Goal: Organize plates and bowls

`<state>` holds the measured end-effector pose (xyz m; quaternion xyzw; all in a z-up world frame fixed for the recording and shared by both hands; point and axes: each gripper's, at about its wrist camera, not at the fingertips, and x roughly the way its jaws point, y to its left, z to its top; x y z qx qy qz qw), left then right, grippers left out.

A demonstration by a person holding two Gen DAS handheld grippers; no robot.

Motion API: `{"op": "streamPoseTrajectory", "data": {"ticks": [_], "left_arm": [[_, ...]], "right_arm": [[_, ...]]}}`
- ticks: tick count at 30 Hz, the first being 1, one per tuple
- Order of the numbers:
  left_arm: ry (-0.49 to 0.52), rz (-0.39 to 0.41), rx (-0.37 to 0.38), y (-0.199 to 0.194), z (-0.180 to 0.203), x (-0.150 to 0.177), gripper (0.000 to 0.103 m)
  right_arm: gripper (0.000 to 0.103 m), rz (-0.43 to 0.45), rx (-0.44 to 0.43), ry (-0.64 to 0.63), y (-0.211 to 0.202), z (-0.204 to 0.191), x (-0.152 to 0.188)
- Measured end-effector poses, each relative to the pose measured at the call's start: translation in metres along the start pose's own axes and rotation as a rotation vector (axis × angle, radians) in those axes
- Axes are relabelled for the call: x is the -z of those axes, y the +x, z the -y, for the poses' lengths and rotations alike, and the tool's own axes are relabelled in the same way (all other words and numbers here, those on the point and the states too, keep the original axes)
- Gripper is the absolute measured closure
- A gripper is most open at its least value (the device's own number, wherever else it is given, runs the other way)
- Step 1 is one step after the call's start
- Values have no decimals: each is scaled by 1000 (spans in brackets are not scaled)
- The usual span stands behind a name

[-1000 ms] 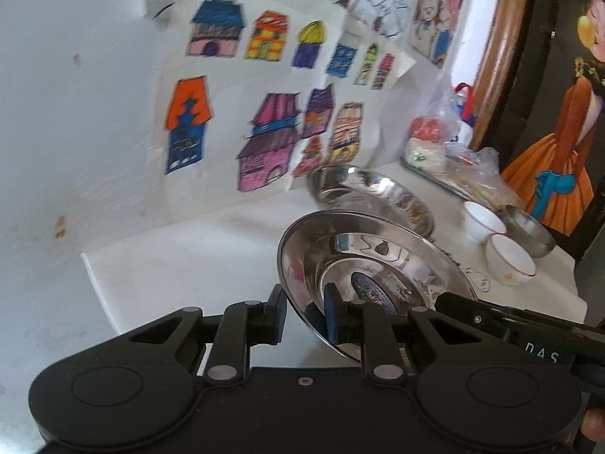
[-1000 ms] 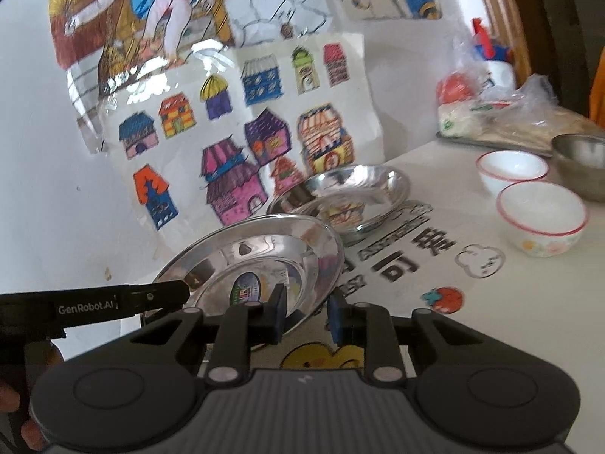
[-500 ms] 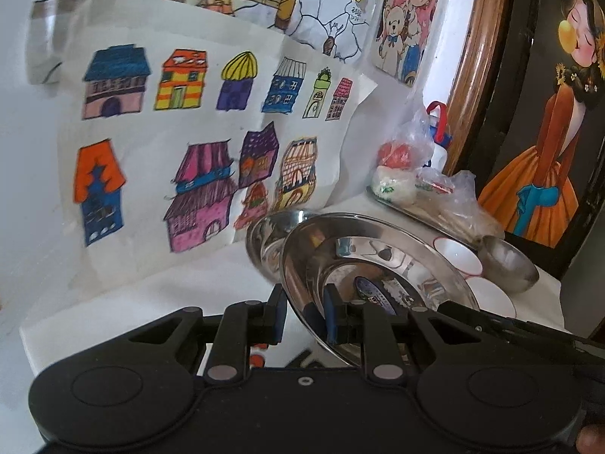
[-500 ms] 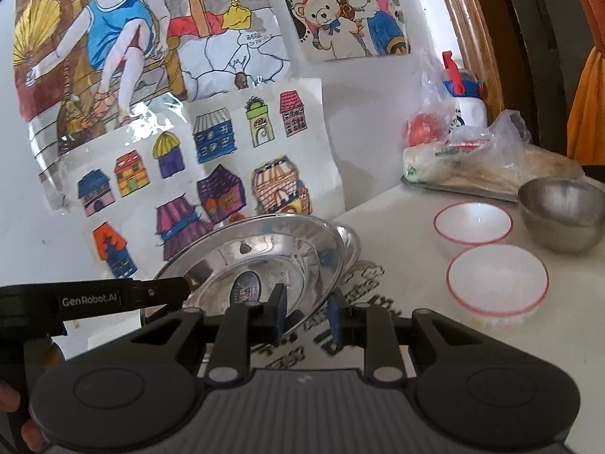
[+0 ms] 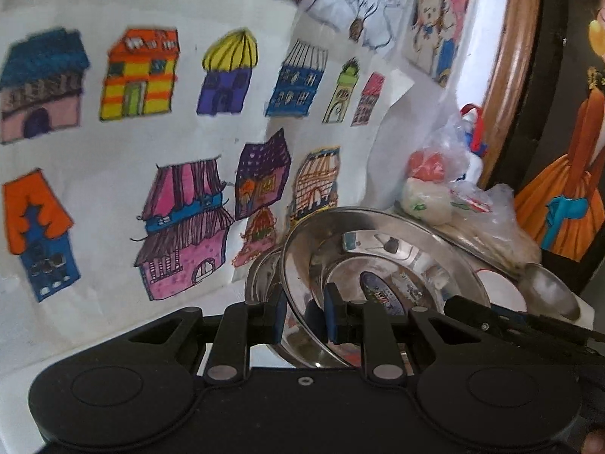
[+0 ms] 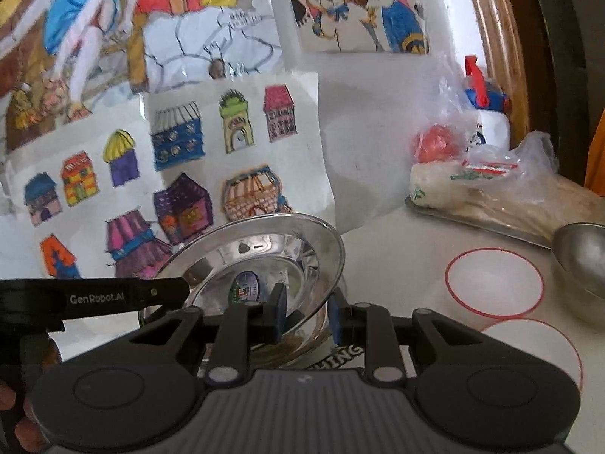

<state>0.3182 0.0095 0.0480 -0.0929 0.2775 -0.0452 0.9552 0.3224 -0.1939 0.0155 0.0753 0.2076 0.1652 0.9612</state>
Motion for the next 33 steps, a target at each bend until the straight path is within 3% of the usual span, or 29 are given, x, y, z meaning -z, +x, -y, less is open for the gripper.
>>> {"op": "streamPoseTrajectory", "data": {"ticks": [9,33], "left_arm": [[-11,-53,-37,22,-5,4,80],[38,-90,-80,24,3,-2,79]], "right_arm": [[74,-39,20,-48,18,-6,9],[63,-93,90,-166,25,-18,11]]}}
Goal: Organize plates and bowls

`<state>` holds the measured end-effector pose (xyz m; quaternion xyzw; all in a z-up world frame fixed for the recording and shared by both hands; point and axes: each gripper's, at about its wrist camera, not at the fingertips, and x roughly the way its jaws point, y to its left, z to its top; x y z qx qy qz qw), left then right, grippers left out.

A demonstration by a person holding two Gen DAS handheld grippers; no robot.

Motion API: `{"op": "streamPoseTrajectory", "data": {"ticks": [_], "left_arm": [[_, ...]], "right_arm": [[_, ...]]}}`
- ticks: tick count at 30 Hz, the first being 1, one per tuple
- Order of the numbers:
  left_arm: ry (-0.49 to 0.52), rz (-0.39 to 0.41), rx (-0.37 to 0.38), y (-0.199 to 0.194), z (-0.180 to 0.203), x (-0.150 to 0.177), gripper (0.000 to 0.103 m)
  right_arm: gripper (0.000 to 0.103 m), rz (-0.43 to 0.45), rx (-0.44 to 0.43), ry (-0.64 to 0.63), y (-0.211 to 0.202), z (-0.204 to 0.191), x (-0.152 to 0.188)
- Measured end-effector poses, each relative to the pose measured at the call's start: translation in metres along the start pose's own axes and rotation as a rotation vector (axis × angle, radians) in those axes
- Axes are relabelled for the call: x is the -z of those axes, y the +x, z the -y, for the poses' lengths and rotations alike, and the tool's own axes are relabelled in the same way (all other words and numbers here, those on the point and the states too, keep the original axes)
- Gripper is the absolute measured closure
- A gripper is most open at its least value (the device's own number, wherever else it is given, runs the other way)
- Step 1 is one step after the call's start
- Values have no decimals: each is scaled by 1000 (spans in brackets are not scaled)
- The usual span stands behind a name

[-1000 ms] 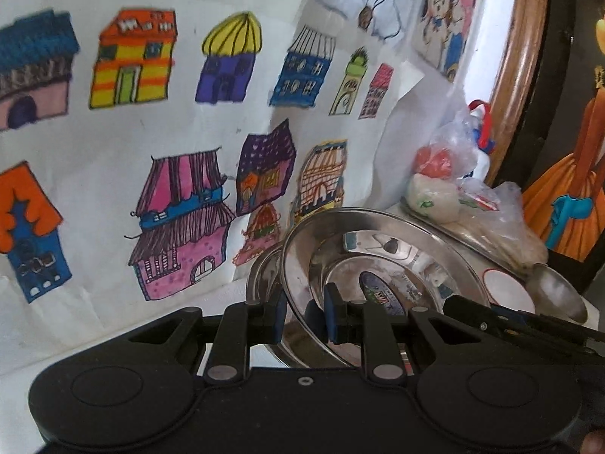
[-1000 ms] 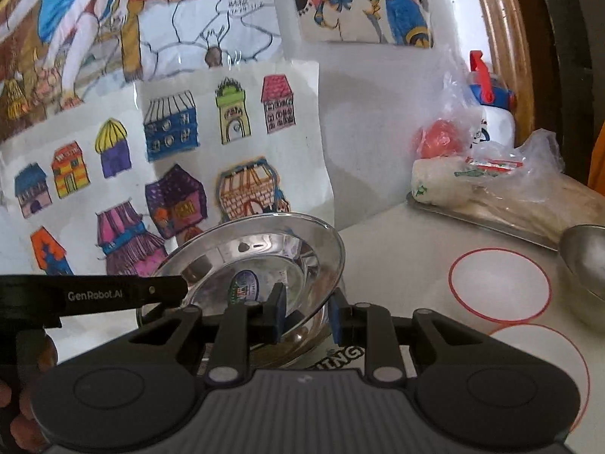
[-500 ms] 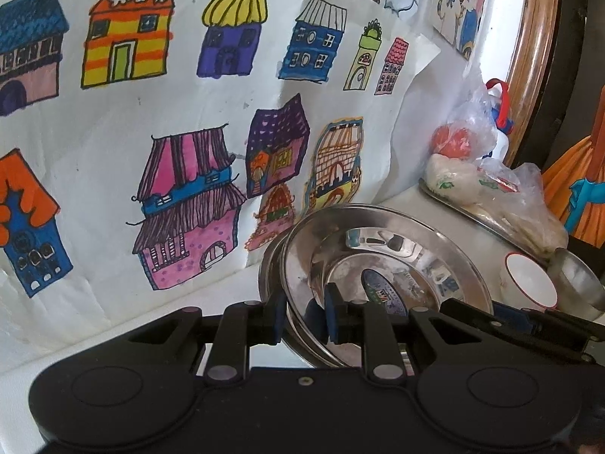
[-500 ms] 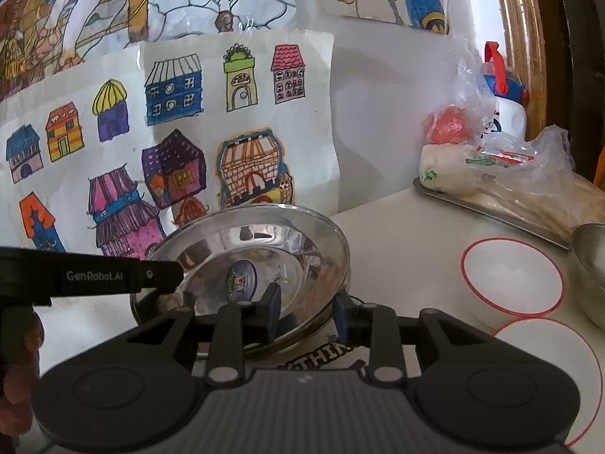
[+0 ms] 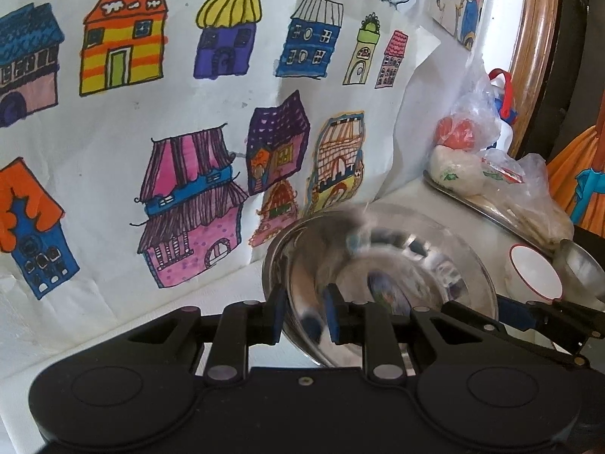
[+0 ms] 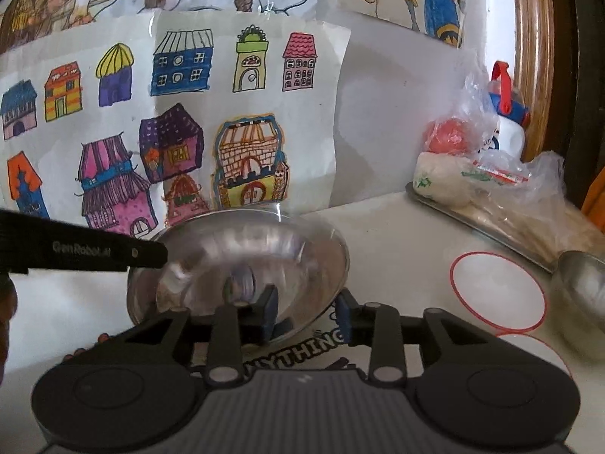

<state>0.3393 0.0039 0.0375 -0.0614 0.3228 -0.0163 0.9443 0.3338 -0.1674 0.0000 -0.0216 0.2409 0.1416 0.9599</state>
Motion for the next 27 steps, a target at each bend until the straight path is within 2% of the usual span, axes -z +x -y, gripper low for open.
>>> {"op": "streamPoseTrajectory", "data": {"ticks": [6,8,9,10,14,15,17,19,20,22,27], "left_arm": [[-7,0,1,-1,-2,0,79],[-14,4,-1,-3,-3,1,79],[-18,6,0,-4,-4,2,79],[-24,7,2,-5,-5,2,78],[-38,16,2,-13,-8,3,71],[-39,19,1,-15,-8,3,69],[-44,31,8,-23,-10,4,63],[-49,48,15,-32,-11,4,51],[-50,61,22,-37,-11,4,48],[-50,87,39,-48,-10,4,33],[-48,158,98,-76,2,8,9]], "right_arm": [[62,12,19,-14,1,-1,1],[48,34,51,-35,-1,-4,2],[34,51,77,-54,-2,-7,2],[28,65,94,-77,-3,-9,2],[28,69,86,-80,-7,-10,1],[24,73,86,-73,-10,-9,1],[17,88,92,-53,-19,-7,3],[12,118,89,-37,-33,-4,4],[10,137,91,-30,-42,-2,6],[2,175,104,-10,-61,1,9],[0,261,126,42,-110,21,17]]}}
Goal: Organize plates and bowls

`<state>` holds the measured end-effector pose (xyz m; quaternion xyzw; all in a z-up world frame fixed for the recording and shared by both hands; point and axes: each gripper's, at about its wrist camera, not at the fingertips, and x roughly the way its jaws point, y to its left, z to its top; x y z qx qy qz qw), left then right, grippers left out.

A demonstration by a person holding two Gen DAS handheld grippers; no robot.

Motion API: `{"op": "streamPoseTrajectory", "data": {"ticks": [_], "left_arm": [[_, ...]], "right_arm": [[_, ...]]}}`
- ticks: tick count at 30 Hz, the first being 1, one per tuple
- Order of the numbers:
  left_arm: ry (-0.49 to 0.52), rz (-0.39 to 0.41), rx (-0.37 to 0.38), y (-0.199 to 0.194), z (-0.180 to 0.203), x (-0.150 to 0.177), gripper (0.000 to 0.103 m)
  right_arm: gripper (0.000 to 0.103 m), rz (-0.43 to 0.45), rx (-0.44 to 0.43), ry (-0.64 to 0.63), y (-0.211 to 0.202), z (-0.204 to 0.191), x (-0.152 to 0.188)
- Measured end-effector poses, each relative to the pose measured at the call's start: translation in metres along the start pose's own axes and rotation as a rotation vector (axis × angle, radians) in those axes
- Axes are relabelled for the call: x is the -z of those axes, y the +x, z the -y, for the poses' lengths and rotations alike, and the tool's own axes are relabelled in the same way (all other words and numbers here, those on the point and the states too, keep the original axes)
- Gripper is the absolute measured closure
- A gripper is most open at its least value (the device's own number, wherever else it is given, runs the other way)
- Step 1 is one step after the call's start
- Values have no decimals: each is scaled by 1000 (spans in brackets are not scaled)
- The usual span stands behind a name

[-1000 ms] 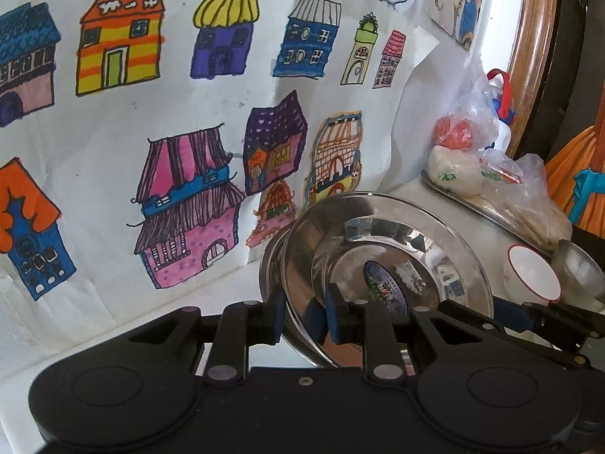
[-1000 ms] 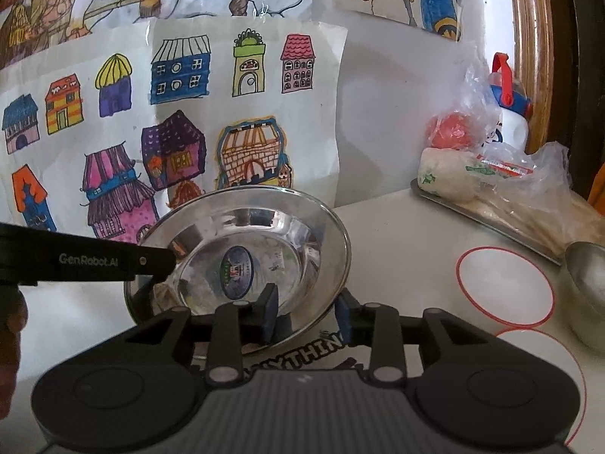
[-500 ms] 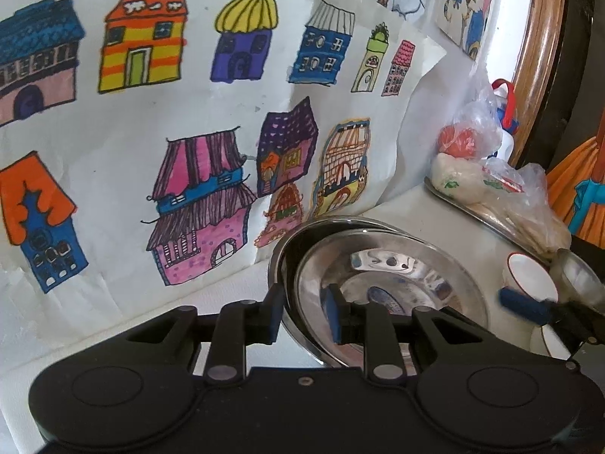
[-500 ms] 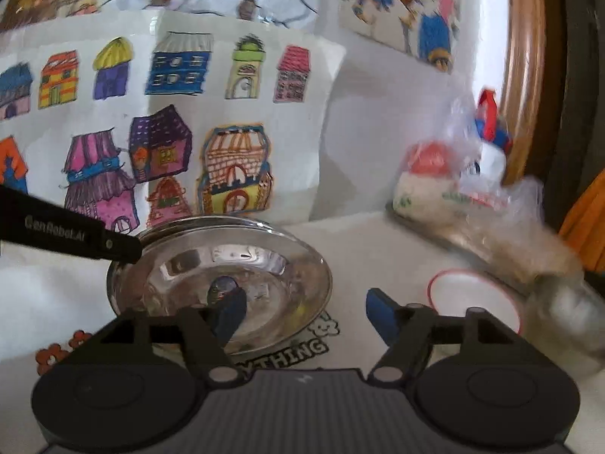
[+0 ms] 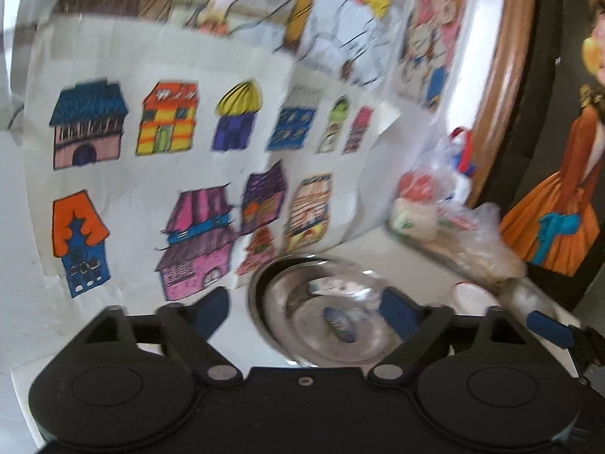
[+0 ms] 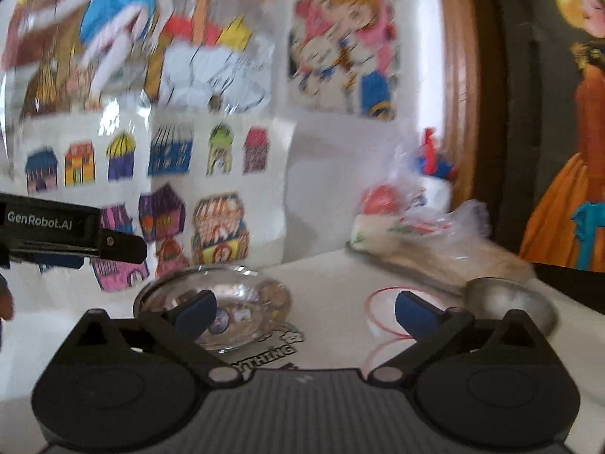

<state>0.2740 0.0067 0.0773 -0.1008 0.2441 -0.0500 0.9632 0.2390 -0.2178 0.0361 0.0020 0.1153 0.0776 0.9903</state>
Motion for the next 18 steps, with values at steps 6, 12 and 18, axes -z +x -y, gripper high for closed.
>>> {"op": "streamPoseTrajectory", "data": {"ticks": [6,12,18], "left_arm": [[24,49,103,-20,32,1,1],[51,68,250,-23,77,-3,1],[168,61,323,-1,137,-7,1]], "right_arm": [[0,63,54,43,-56,47,-9],[0,48,179,-14,-95,98,-24],[0,5,284,-15,-97,143,-31]]}}
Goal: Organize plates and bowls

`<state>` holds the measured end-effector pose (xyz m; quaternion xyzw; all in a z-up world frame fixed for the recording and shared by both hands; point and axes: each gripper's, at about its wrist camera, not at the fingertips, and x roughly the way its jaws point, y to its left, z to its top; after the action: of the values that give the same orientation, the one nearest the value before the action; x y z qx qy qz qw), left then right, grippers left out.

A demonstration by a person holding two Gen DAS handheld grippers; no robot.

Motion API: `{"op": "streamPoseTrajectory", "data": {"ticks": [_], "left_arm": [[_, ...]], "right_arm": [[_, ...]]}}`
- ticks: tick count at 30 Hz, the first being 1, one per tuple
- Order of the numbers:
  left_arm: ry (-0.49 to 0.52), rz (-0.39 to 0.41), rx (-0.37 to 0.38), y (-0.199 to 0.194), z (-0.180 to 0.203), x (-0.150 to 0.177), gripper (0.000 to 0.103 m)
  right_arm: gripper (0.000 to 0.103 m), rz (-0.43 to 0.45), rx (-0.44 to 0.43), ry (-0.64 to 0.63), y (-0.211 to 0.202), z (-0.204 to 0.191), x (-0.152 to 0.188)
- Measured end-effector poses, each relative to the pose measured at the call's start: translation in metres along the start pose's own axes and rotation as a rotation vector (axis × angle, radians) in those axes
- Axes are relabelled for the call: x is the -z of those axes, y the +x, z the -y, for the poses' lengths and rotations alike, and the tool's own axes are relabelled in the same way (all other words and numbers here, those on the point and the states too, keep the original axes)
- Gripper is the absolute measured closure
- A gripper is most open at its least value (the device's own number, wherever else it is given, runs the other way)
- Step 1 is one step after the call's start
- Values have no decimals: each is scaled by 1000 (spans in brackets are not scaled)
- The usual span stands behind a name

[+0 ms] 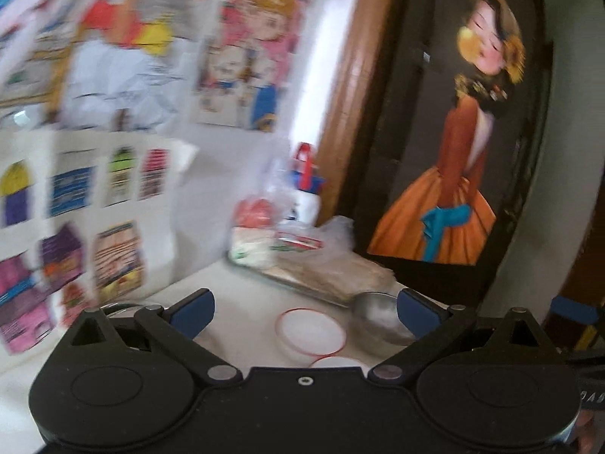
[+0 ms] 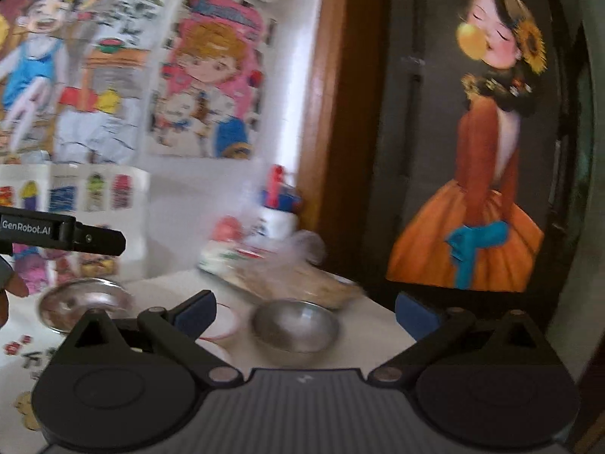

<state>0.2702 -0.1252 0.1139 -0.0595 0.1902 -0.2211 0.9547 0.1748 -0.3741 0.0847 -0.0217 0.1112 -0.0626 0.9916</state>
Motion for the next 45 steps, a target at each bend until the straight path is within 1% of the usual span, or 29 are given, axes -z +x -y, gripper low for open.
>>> {"op": "streamPoseTrajectory", "data": {"ticks": [3,7,10,12,15,17,20,24,30,33,35,37,38,40,41,43,44,45], "left_arm": [[49,-47,23,28,20,-6,1],[66,-133,38,70,34,-10,1],[66,-178,23,101,39,-11,1],[88,-209,26,123,44,-12,1],[133,-243,14,154,51,-13,1],[153,-280,17,175,55,-12,1],[128,-321,21,201,52,-9,1],[88,-343,46,224,46,-4,1],[105,-379,86,245,45,5,1],[103,-388,93,253,44,7,1],[90,-397,102,258,42,8,6],[80,-414,112,263,40,8,20],[77,-425,119,266,40,9,23],[80,-437,130,268,40,9,36],[81,-440,137,268,40,10,40],[79,-451,149,269,41,10,56],[79,-455,152,269,41,10,59],[80,-457,156,268,42,11,63]], "right_arm": [[0,-33,6,33,15,19,5],[0,-66,-5,89,39,38,20],[0,-82,-18,139,58,51,32],[0,-90,-22,183,73,58,41],[0,-121,-59,252,99,63,52],[0,-153,-104,298,117,64,58],[0,-190,-123,327,140,63,66],[0,-204,-118,372,158,61,71],[1,-230,-115,414,176,57,77],[4,-244,-106,418,181,56,79],[5,-257,-116,431,184,55,82],[5,-264,-129,449,186,56,85],[7,-267,-130,457,187,56,86],[17,-273,-133,469,189,56,87],[19,-276,-138,479,190,56,88],[27,-277,-153,501,190,56,89],[31,-275,-166,508,190,55,89],[39,-273,-174,517,190,54,89]]}}
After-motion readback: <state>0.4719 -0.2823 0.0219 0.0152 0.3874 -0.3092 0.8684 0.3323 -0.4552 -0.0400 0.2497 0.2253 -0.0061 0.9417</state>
